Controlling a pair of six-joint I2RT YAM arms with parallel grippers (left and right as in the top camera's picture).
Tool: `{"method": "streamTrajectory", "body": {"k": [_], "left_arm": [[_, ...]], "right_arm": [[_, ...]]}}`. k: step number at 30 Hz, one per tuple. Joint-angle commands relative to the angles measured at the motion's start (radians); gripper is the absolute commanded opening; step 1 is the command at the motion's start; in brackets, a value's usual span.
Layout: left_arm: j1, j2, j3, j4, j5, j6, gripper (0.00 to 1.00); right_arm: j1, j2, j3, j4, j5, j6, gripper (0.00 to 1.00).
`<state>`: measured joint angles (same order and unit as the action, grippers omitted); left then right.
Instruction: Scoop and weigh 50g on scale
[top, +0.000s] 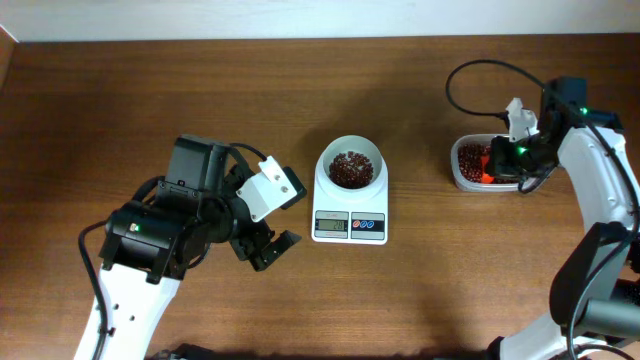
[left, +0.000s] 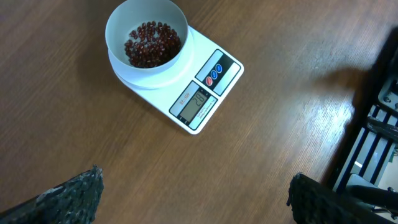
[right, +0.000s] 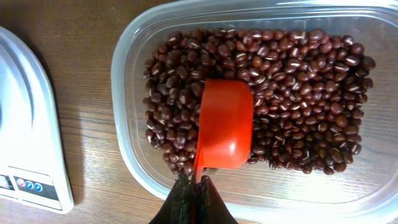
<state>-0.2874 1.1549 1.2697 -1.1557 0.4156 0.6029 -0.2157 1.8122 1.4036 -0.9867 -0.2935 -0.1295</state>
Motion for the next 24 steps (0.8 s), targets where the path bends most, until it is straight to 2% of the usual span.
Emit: {"method": "streamTrajectory", "body": {"k": [1,24], "left_arm": [[0.005,0.001,0.017,0.002,0.014,0.015,0.99],[0.005,0.001,0.017,0.002,0.014,0.015,0.99]], "right_arm": [[-0.047,0.012,-0.011,0.000,-0.105,0.015,0.04],[-0.297,0.012,-0.011,-0.061,-0.396,0.003,0.04]]}}
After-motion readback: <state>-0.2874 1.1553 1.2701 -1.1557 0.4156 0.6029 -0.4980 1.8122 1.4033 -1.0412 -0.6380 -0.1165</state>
